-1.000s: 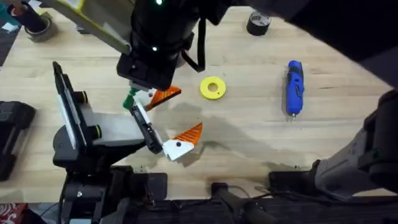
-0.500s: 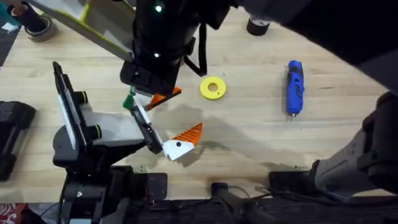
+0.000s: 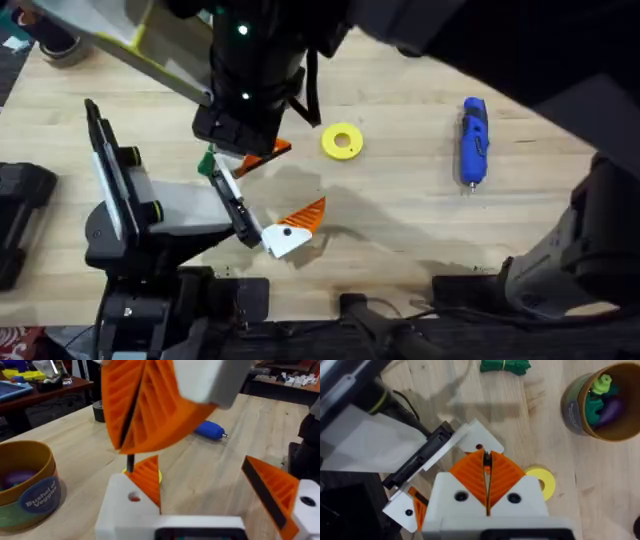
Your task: Pick up the gripper from the table and insert it into the empty holder that is missing its gripper. Then pick up a screw, insert it into the mounting hole, and use the screwdriver to tighten it. Finally, clean up the table by picking up the vegetable and placing it into the bucket.
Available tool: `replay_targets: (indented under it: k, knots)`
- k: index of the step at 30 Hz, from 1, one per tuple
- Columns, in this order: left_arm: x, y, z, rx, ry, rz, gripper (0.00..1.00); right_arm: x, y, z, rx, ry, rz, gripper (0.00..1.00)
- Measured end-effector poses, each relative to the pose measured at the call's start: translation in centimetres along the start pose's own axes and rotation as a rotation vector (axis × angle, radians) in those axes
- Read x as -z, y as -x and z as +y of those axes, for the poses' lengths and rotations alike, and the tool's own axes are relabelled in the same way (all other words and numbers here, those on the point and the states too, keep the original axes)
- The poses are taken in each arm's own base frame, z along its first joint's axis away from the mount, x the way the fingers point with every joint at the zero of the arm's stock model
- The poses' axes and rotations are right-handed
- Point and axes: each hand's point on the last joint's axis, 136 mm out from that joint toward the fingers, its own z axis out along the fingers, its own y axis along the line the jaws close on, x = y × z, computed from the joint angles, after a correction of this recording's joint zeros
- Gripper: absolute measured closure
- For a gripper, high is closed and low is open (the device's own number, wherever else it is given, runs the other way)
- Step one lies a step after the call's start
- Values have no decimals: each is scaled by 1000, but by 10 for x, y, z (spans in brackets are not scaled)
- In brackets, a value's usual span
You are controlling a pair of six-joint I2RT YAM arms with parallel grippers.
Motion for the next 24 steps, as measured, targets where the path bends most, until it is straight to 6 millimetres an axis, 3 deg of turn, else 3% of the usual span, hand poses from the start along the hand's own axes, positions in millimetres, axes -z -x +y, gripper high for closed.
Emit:
replay_targets:
  k: [24]
  knots:
    - [0, 0, 0, 0, 0, 0, 15, -9, -4, 1, 0, 4, 16, 996]
